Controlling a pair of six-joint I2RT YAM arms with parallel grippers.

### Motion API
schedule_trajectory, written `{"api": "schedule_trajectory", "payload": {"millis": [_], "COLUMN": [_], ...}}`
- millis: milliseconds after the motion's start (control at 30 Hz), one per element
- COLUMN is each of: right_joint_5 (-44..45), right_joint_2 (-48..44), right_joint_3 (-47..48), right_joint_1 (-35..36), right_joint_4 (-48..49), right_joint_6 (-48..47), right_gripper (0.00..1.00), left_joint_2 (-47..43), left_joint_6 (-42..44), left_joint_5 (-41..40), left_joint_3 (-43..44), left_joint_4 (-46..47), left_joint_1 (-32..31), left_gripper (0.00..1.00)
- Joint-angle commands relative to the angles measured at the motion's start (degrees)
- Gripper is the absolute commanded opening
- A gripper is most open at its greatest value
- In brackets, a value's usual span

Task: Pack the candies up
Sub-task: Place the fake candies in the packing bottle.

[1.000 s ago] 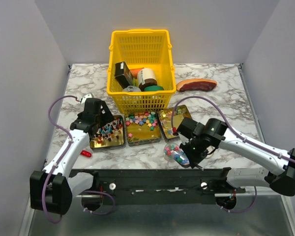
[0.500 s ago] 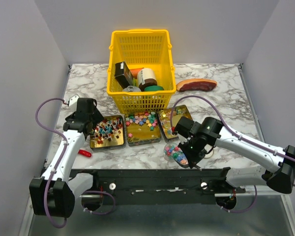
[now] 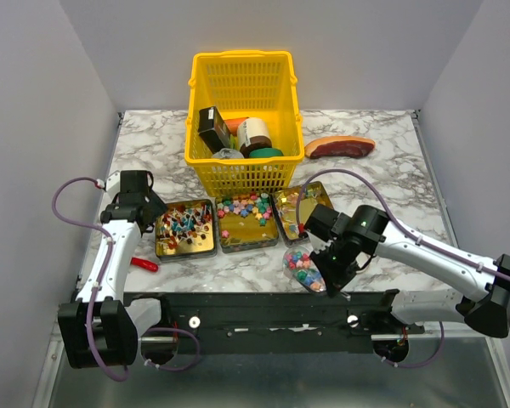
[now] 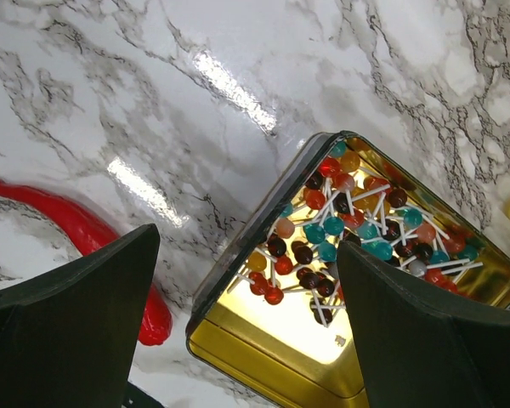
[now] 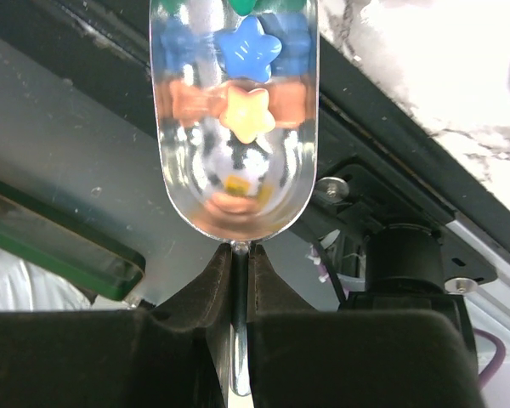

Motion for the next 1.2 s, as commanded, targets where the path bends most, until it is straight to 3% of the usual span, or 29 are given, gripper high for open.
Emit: {"api": "schedule_trajectory", "payload": {"millis": [0,333,867,1167], "right_joint_5": [-3.7,-7.5,-23.3,-20.6], "right_joint_2": [-0.6,0.4,1.5,0.2], "right_joint_3": [-0.8,-0.2,-4.0,-0.4], "right_joint_1": [-0.7,-8.3,-18.1,-19.9], "right_joint_4": [-10.6,-7.9,-1.5,-0.2], "right_joint_6": [0.3,-2.6,-5.6,-5.3], "right_gripper": [0.01,0.01,0.01,0.01], "left_joint_2": [0.0,-0.9,-1.3,-0.2], "left_joint_6": [-0.9,-1.0,-1.5,-1.5], "left_joint_5": [2.9,4.9,5.4,2.0], "left_joint_3": [0.6,-0.9,-1.9,-1.3], "left_joint_4": [0.7,2.3,3.1,0.3], "left_joint_1": [0.3,0.4,0.4,0.4], "left_gripper": [0.99,0.99,0.99,0.99]}}
